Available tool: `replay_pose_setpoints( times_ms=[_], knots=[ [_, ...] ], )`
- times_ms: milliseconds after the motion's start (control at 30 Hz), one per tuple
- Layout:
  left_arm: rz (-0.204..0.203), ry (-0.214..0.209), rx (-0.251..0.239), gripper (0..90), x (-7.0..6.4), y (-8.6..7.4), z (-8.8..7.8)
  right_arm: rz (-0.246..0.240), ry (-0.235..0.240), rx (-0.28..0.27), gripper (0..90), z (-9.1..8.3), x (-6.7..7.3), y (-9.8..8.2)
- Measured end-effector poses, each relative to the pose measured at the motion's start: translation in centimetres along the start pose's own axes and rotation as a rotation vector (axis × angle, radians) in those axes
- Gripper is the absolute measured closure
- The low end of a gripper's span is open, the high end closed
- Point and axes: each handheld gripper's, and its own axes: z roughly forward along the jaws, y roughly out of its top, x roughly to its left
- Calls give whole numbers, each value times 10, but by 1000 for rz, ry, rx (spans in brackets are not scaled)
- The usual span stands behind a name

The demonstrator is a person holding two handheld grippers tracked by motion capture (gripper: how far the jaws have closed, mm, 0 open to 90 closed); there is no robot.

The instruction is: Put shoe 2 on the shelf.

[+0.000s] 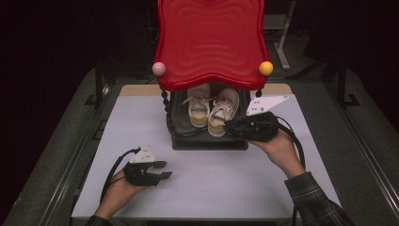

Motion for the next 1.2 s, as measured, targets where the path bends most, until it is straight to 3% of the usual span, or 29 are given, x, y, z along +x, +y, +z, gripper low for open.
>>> replay_pose_setpoints(
  times_ms=[167, 233, 433, 633, 967, 1100, 1200],
  knots=[
    [50, -11, -17, 842, -4, 36, 6, 42, -15, 24, 884, 5, -2, -19],
    [62, -16, -26, 895, -4, 49, 8, 54, -19, 15, 893, 6, -3, -25],
    [113, 15, -68, 899, -1, 86, 16, 78, -31, 22, 895, 14, -5, -32],
    [146, 57, -108, 898, 4, 112, 23, 109, -85, 28, 895, 20, -8, -34],
    [165, 68, -128, 897, 5, 132, 44, 133, -120, 19, 896, 25, -13, -38],
    [159, 54, -144, 899, 3, 137, 48, 134, -135, 17, 896, 24, -14, -38],
    [170, 62, -132, 899, 2, 141, 51, 137, -157, 15, 897, 22, -16, -37]
  ],
)
